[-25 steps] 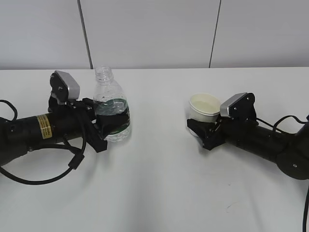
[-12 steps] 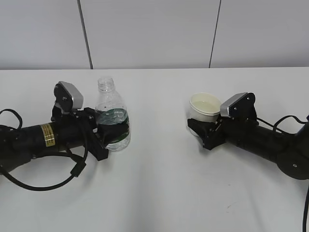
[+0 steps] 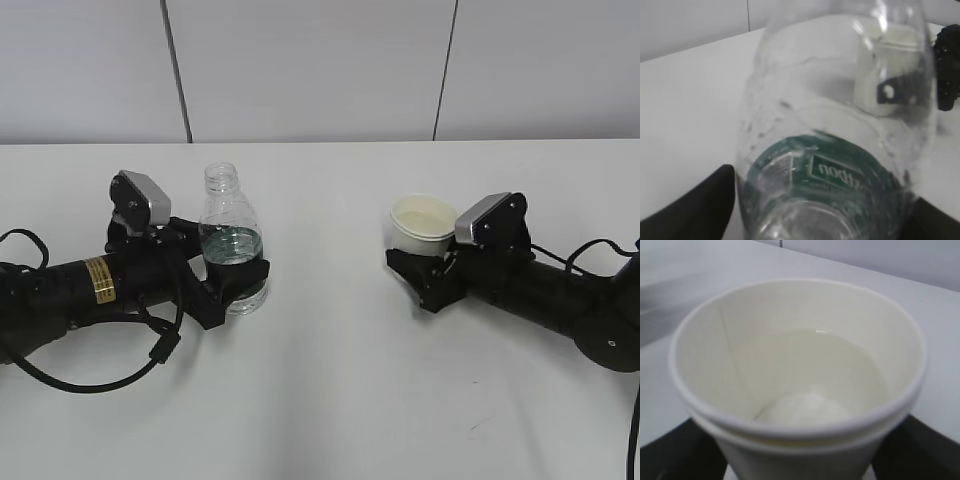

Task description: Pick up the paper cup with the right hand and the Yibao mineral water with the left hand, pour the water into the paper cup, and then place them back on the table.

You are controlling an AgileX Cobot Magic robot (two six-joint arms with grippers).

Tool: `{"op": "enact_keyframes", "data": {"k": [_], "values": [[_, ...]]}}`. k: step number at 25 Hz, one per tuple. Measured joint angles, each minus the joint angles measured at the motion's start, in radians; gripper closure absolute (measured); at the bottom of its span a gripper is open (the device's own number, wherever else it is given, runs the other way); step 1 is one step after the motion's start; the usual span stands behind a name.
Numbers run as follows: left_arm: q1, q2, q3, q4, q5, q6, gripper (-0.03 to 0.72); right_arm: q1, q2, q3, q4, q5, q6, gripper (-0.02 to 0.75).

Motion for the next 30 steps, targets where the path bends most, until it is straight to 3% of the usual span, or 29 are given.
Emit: {"op": "enact_keyframes", "data": {"k": [5,11,17,24,30], "values": [[0.003,0.000,0.000,0.012,0.000,-0.003,0.155,0.000,0.000,0.017,-0.004,-0.007,0.000,0.085],[0.004,-0.040,0.000,0.048,0.078,-0.009,0.141,0.000,-0.011,0.067,0.009,-0.008,-0.001,0.078],[0.035,-0.089,0.000,0.146,0.131,-0.102,0.135,0.000,-0.048,0.157,0.113,-0.009,-0.030,0.078],[0.103,-0.098,0.000,0.302,0.151,-0.226,0.135,0.000,-0.091,0.270,0.202,-0.011,-0.053,0.078],[0.232,-0.150,0.000,0.438,0.183,-0.322,0.135,0.000,-0.113,0.324,0.271,-0.011,-0.065,0.090]]}}
